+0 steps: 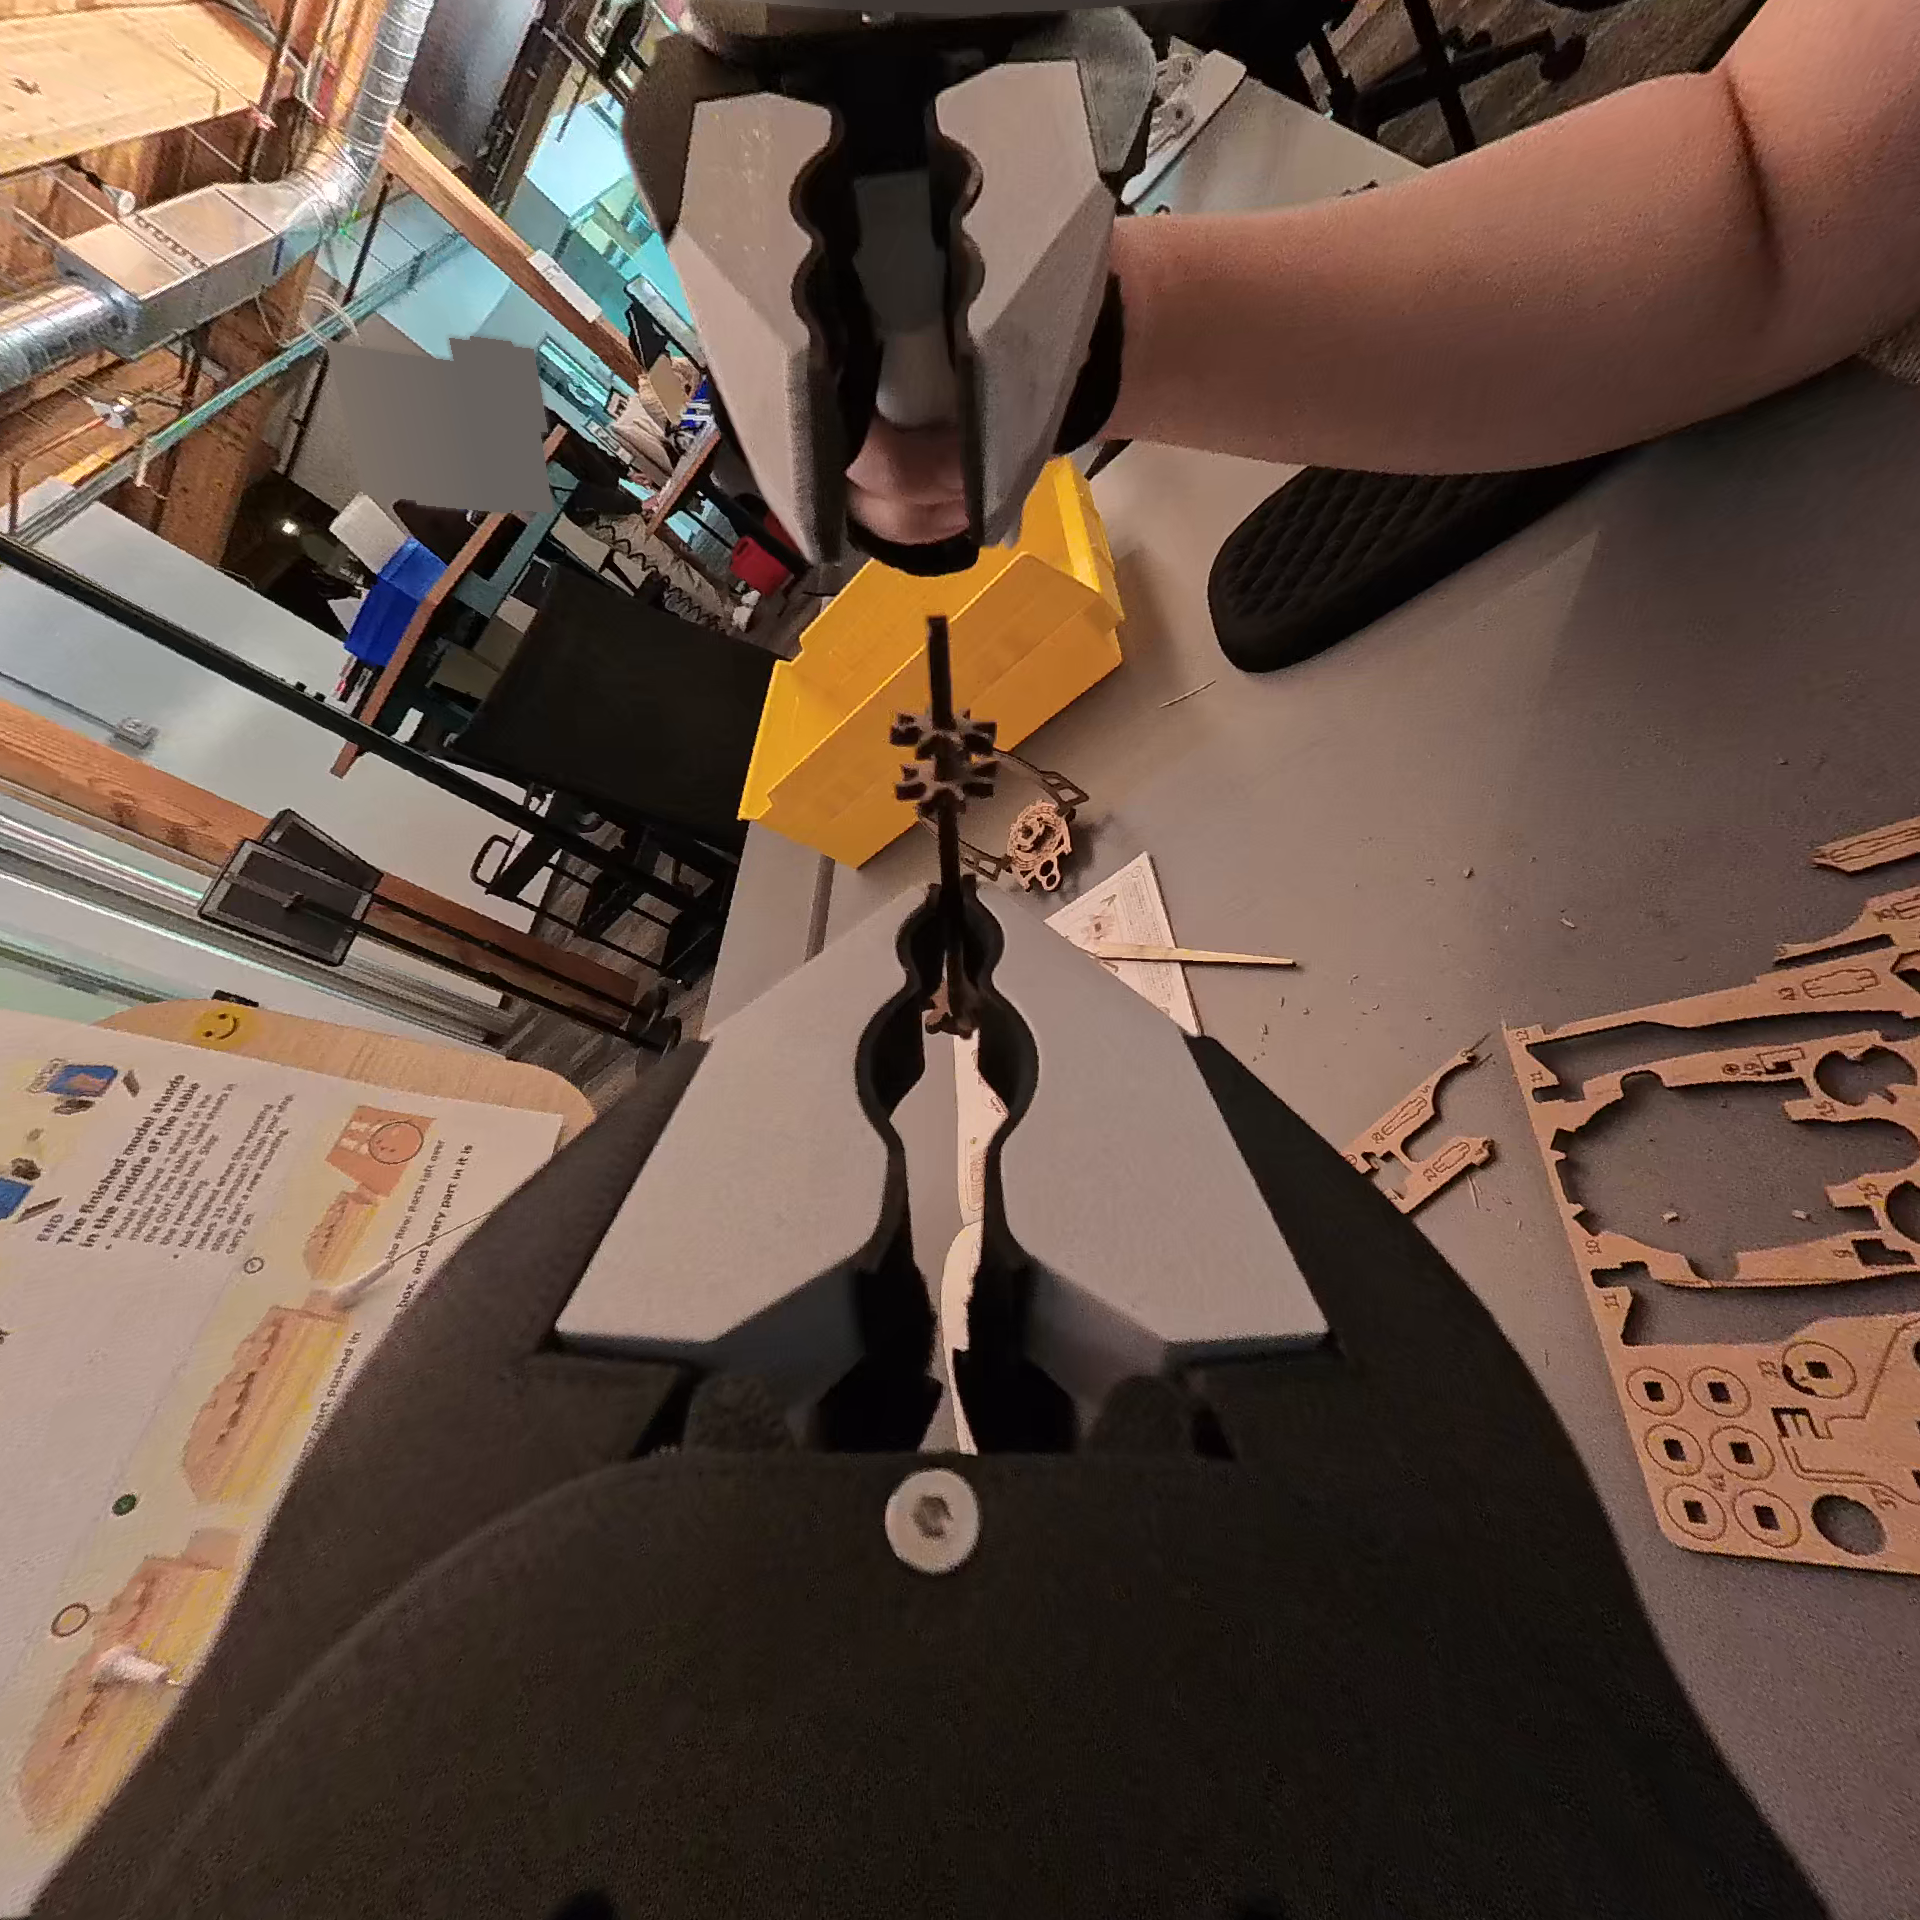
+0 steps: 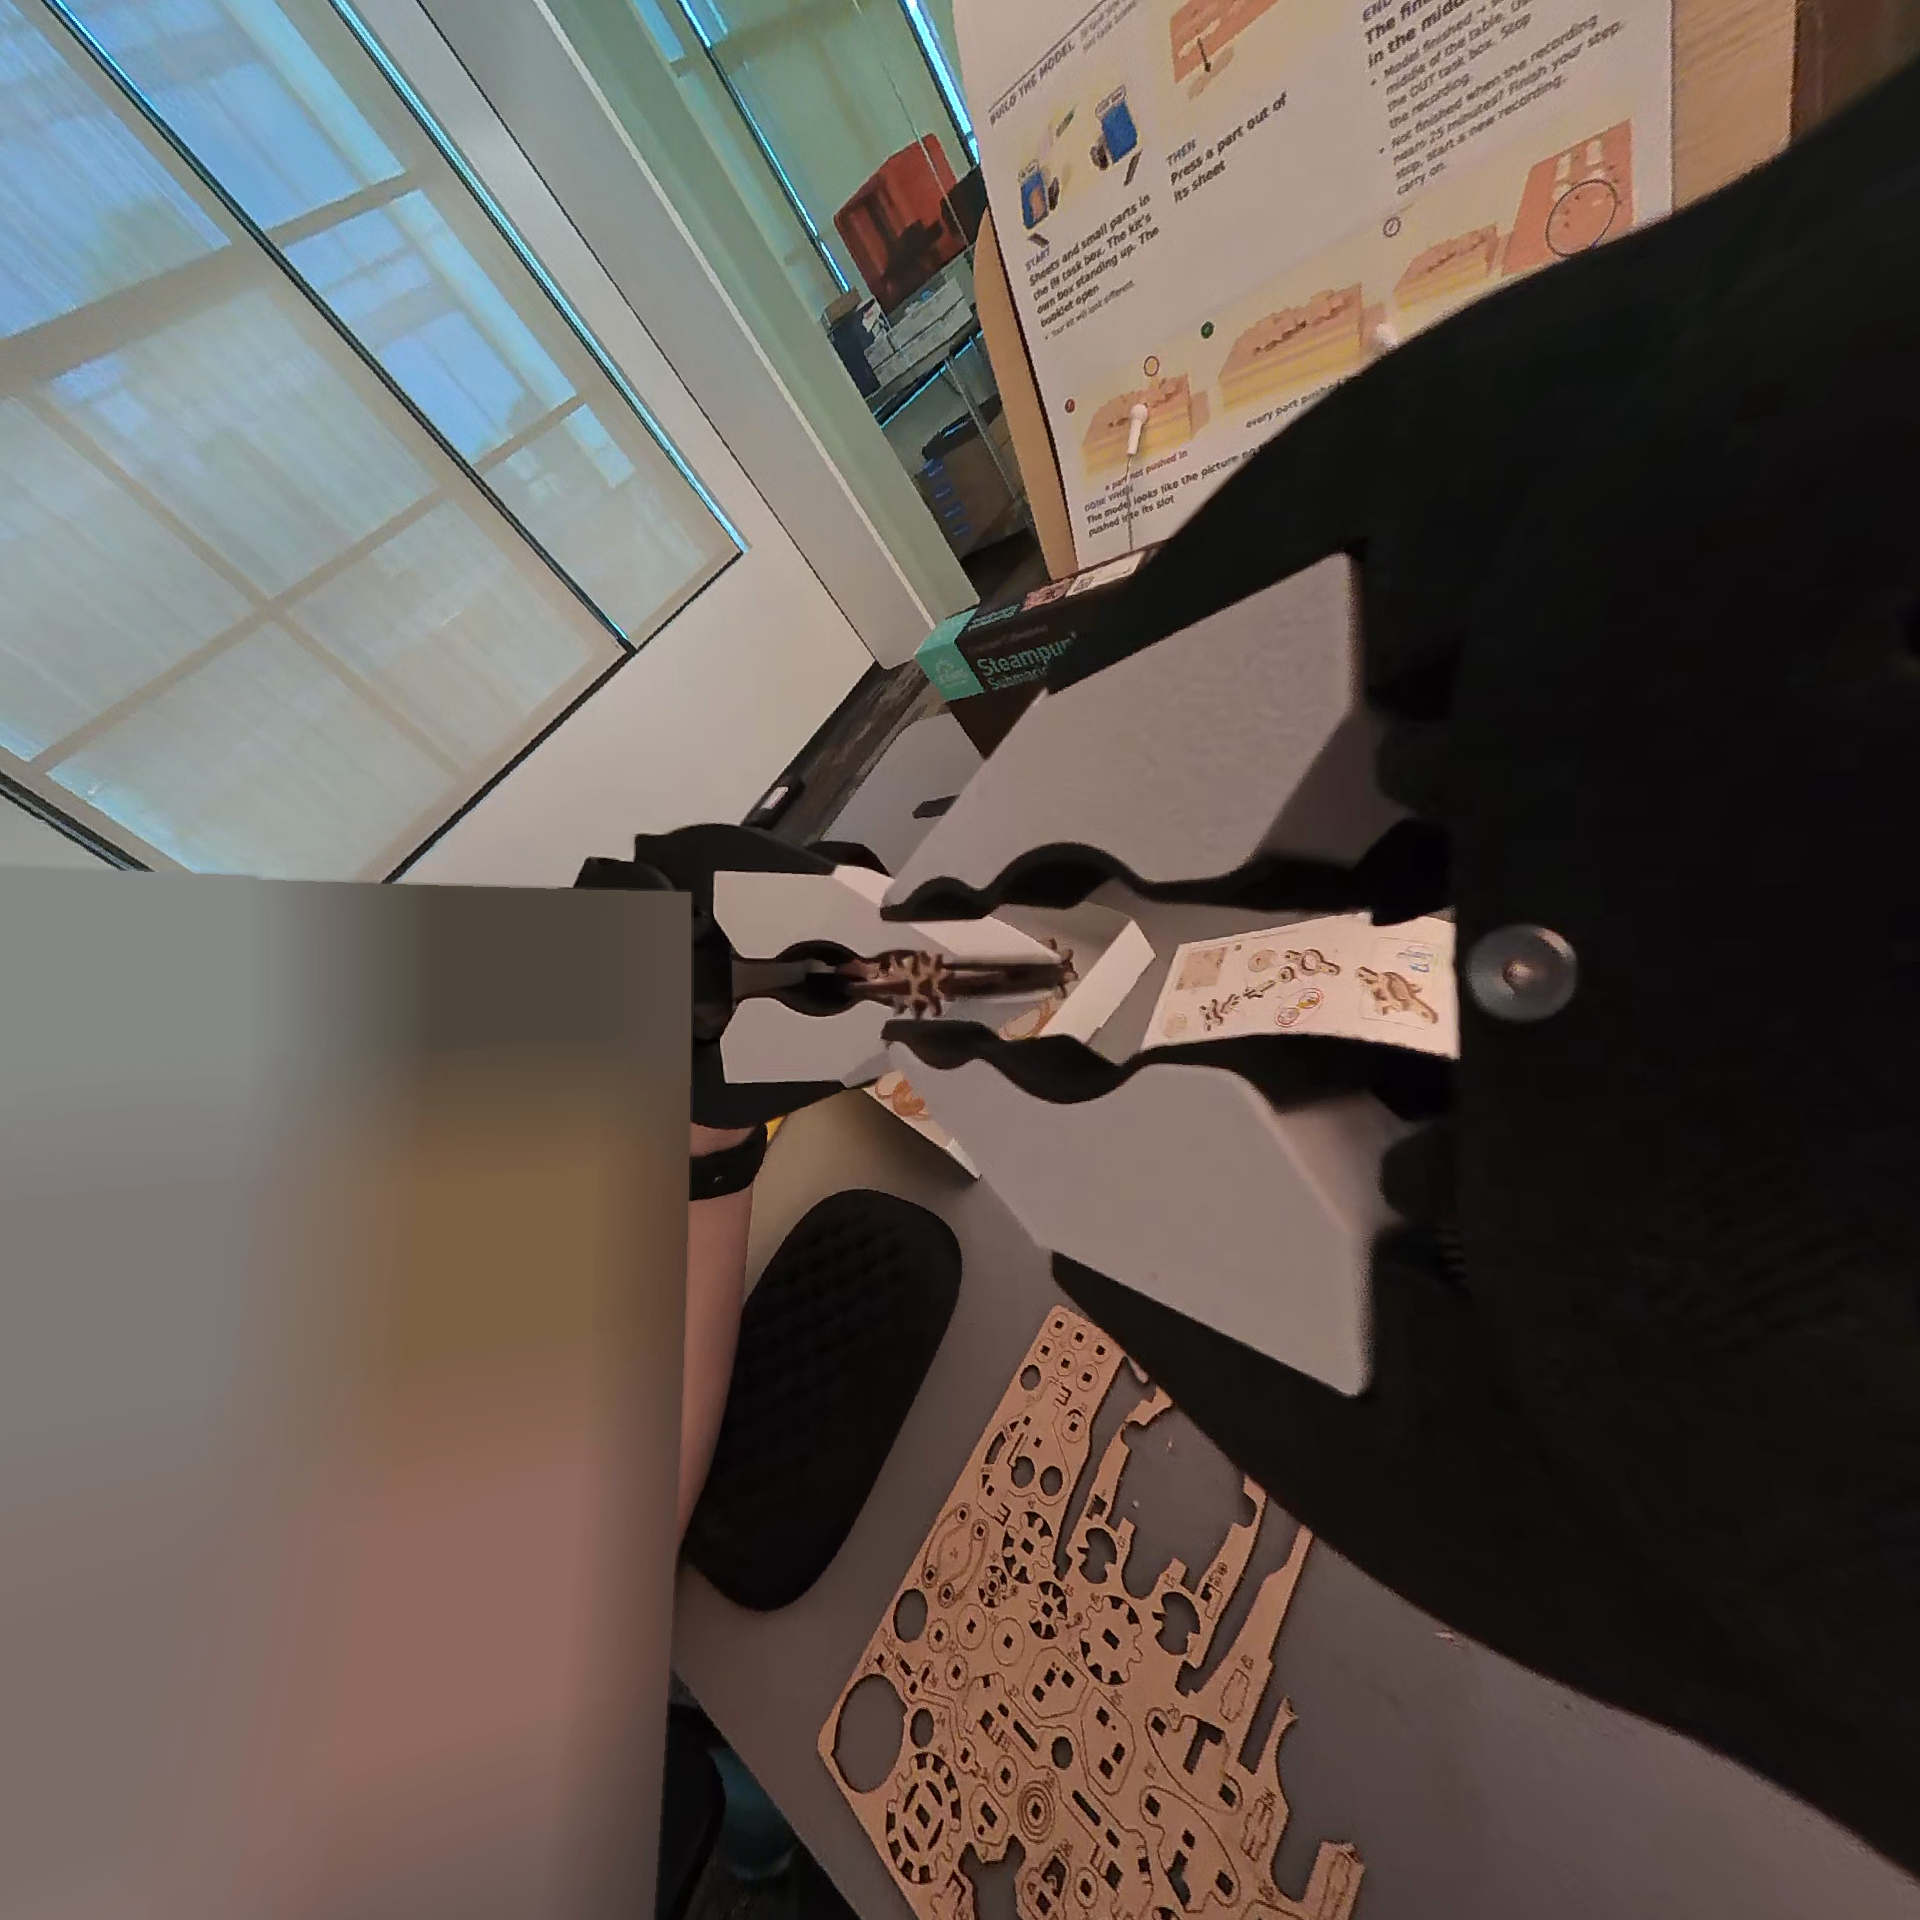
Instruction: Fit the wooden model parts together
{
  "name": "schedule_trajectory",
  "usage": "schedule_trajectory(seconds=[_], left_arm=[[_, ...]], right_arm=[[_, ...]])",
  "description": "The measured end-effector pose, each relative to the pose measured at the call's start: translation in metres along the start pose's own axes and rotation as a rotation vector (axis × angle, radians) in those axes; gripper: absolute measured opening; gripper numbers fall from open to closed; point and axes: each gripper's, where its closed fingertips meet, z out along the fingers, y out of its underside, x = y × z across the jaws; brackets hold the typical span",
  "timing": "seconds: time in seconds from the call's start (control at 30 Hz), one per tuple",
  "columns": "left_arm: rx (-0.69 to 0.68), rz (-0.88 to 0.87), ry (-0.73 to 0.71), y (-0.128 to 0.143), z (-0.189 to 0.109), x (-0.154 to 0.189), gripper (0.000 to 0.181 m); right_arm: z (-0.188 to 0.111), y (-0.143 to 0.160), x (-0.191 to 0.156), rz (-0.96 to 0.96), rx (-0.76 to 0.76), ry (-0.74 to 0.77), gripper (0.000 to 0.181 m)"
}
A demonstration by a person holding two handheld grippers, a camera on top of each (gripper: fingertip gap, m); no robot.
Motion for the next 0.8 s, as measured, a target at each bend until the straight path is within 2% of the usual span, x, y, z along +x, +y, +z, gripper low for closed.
schedule_trajectory(seconds=[0.27,0.5,0.8], left_arm=[[0.029,0.0,0.035,0.007,0.007,0.008,0.0],[0.215,0.113,0.034,-0.016,0.006,0.018,0.0],[0.24,0.099,0.086,-0.015,0.02,0.034,0.0]], right_arm=[[-0.001,0.009,0.001,0.018,-0.034,-0.011,0.017],[-0.004,0.014,0.001,0.037,-0.049,-0.023,0.017],[-0.01,0.013,0.005,0.041,-0.048,-0.011,0.017]])
